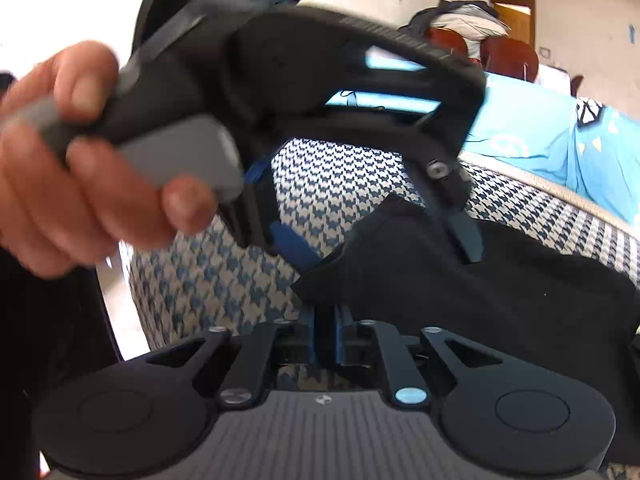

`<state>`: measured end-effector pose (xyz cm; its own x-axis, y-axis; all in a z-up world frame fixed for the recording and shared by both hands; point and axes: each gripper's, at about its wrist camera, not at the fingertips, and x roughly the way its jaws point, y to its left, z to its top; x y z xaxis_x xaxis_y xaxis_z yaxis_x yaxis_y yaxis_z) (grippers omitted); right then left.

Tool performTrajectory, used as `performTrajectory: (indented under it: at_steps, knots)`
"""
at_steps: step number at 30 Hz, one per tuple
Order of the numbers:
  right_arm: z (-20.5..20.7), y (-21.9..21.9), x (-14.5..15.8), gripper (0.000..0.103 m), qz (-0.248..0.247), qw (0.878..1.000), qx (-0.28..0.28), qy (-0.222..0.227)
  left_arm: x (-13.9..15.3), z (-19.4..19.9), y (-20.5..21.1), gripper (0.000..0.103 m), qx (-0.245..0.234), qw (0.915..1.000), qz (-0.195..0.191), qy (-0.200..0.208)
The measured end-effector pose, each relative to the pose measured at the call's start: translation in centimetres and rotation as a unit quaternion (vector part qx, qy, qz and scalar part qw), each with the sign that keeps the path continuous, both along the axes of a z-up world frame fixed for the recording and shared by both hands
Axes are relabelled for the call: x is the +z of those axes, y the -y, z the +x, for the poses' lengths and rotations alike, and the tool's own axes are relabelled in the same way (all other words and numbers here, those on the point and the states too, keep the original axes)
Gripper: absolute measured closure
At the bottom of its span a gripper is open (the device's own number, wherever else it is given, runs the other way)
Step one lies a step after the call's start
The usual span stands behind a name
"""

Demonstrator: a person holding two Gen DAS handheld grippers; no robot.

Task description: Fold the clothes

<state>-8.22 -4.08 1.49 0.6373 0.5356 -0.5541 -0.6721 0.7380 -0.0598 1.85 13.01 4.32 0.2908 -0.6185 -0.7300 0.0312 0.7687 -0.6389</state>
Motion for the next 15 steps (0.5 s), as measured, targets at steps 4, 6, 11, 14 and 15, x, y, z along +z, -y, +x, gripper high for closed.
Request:
performTrajectory:
  at_steps: [4,6,11,14,15]
  knots:
    - [-0.4,-0.4,-0.6,0.067,-0.022,1.0,0.002,0.022,0.2,0.1,0.1,0.002,0.0,1.0,-0.004,0.0]
    - [-0.4,-0.7,-0.8,0.066,-0.031,0.999,0.005,0.028,0.3,0.1,0.1,0.002,0.002,1.0,-0.007,0.0]
    - [-0.3,-1.5,-1.7,0.066,-0.057,0.997,0.003,0.048,0.4,-0.1,-0.4,0.002,0.002,0.9998,-0.016,-0.008]
    - [0.2,-2.0,-1.8,0.069,-0.066,0.996,-0.009,0.063,0.4,0.1,-0.5,0.002,0.003,0.9999,-0.012,-0.01]
    - [0.5,-1.9,-1.8,0.082,-0.062,0.996,-0.016,0.059,0.4,0.2,-0.6,0.002,0.003,0.9999,-0.01,-0.009]
